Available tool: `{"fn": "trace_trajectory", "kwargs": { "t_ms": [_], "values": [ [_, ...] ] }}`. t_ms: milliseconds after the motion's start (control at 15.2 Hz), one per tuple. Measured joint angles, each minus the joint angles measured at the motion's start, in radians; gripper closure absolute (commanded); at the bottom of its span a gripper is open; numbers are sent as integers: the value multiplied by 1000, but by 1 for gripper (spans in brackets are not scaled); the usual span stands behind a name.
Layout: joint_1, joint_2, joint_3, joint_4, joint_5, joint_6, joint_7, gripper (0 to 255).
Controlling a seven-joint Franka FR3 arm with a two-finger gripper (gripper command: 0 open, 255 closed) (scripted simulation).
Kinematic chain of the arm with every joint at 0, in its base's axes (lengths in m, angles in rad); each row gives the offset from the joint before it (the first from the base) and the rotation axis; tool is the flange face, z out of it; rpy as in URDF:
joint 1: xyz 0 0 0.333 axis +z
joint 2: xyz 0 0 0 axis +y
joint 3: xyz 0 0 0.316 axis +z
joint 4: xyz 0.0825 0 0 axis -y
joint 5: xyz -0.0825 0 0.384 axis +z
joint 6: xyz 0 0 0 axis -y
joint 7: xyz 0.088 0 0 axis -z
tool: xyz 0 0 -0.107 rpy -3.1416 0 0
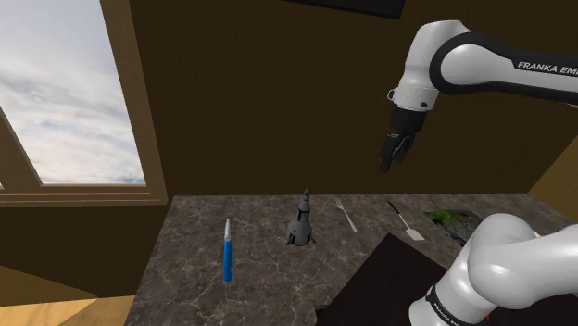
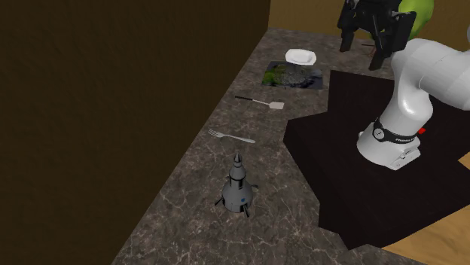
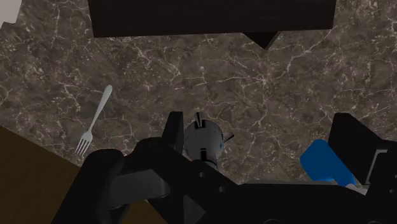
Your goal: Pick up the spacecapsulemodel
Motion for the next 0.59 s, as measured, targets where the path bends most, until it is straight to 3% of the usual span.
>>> {"fn": "trace_trajectory", "kwargs": {
  "t_ms": [132,594],
  "values": [
    [2,22,0,8,-4,5,-5,0],
    [24,359,6,141,-51,76,-59,0]
  ]
}}
